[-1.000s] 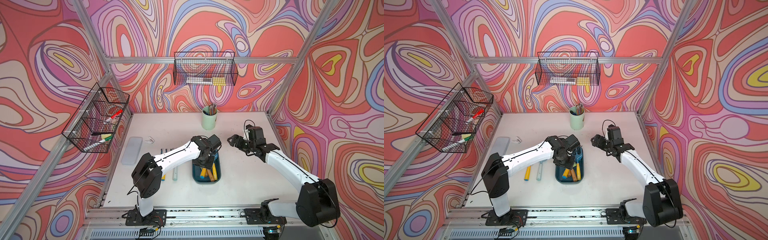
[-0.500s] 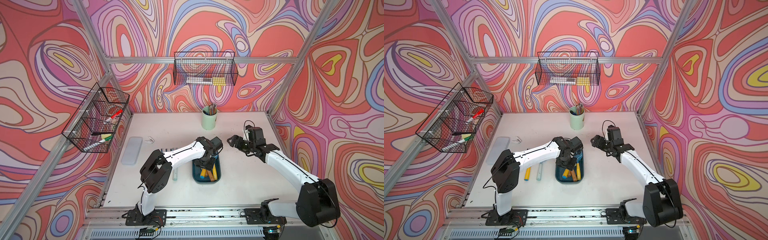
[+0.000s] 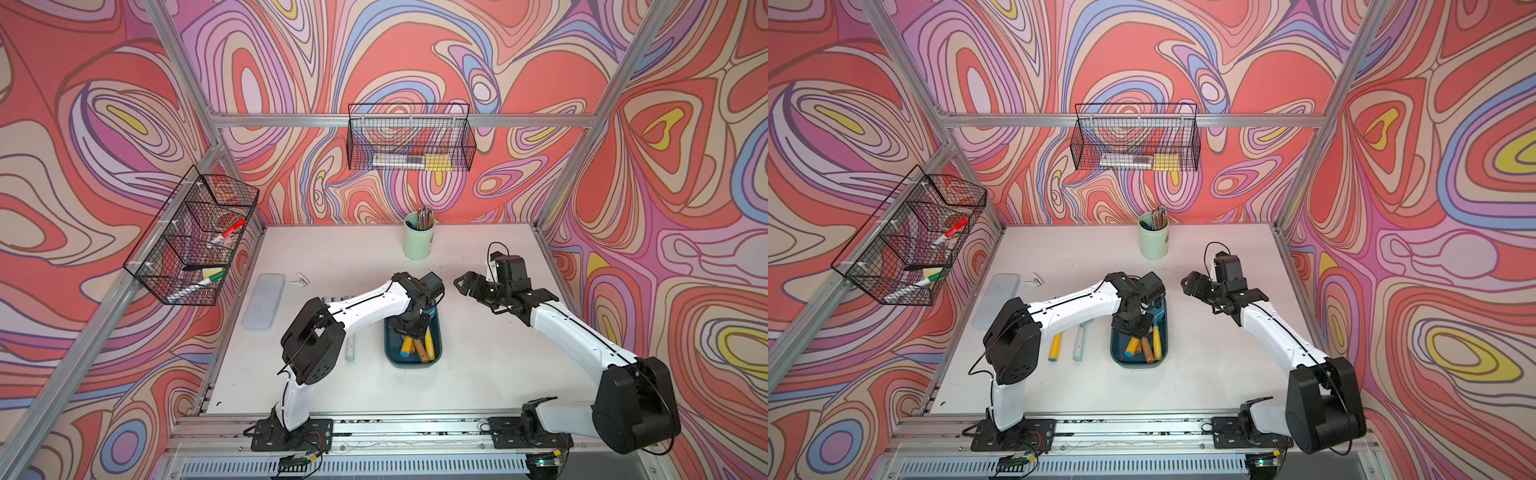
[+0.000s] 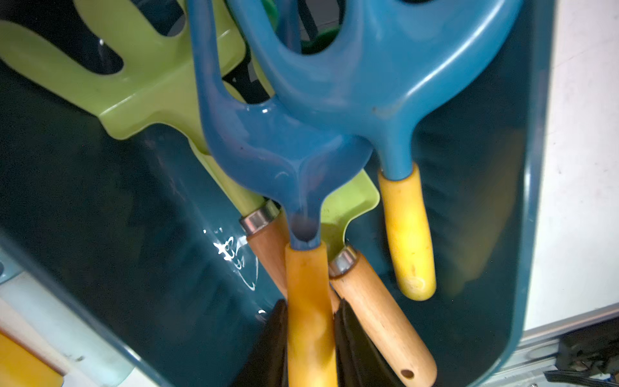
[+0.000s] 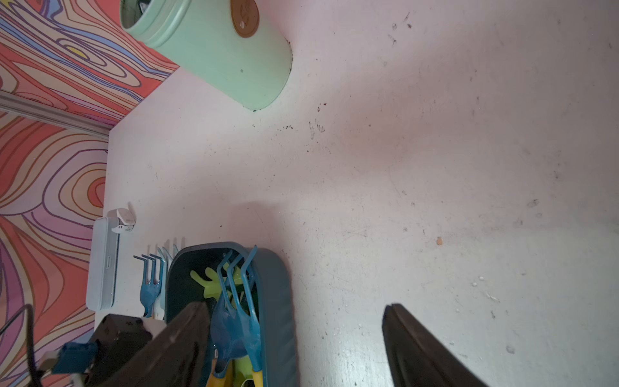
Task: Take the hand rake out of the storage box
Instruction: Pick up the rake from the storage box.
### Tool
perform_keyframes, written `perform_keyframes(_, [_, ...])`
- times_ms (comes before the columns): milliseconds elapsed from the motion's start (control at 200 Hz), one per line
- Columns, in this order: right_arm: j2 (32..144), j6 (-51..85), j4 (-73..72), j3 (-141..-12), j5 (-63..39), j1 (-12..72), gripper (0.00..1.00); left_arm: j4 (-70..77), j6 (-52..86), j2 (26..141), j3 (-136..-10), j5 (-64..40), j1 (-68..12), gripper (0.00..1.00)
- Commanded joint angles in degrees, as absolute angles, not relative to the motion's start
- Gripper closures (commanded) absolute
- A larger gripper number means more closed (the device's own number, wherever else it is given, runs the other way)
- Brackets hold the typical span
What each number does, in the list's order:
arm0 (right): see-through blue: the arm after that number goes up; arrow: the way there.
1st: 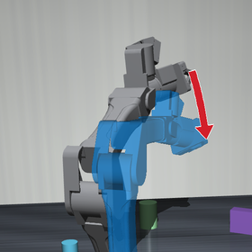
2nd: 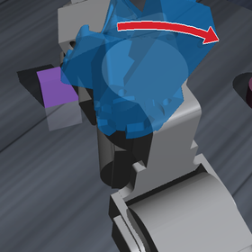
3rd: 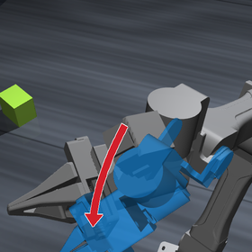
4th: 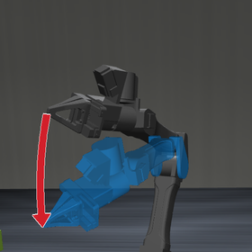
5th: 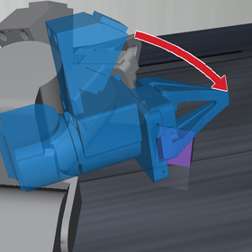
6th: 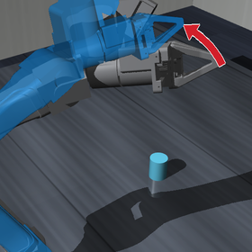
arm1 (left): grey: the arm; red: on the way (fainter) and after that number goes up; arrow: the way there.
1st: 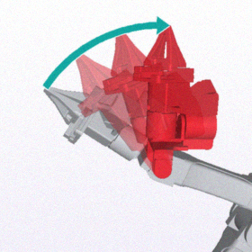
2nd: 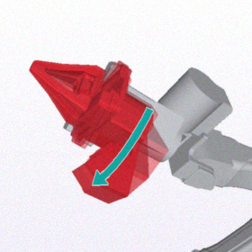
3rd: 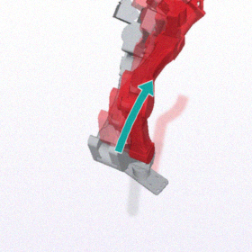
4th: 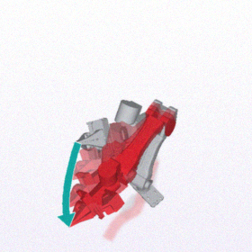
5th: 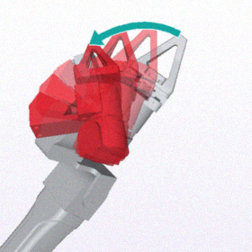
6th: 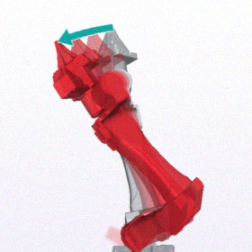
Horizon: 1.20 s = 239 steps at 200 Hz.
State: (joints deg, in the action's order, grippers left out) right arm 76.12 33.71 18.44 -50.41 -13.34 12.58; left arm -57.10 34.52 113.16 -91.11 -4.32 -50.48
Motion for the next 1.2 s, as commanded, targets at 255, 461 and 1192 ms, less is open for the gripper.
perform_keyframes(255, [74.89,33.82,17.20,-49.22,-13.80,12.95,0.17,-56.07,34.63,113.51,-89.64,-5.06,-50.18,0.87])
perform_keyframes(461, [74.90,33.84,17.14,-49.13,-13.90,12.95,0.17,-57.40,34.42,112.54,-91.51,-3.34,-50.19,0.76])
perform_keyframes(1192, [74.62,34.19,16.53,-48.26,-14.15,12.96,0.17,-58.42,32.90,116.80,-92.50,0.42,-50.19,0.65])
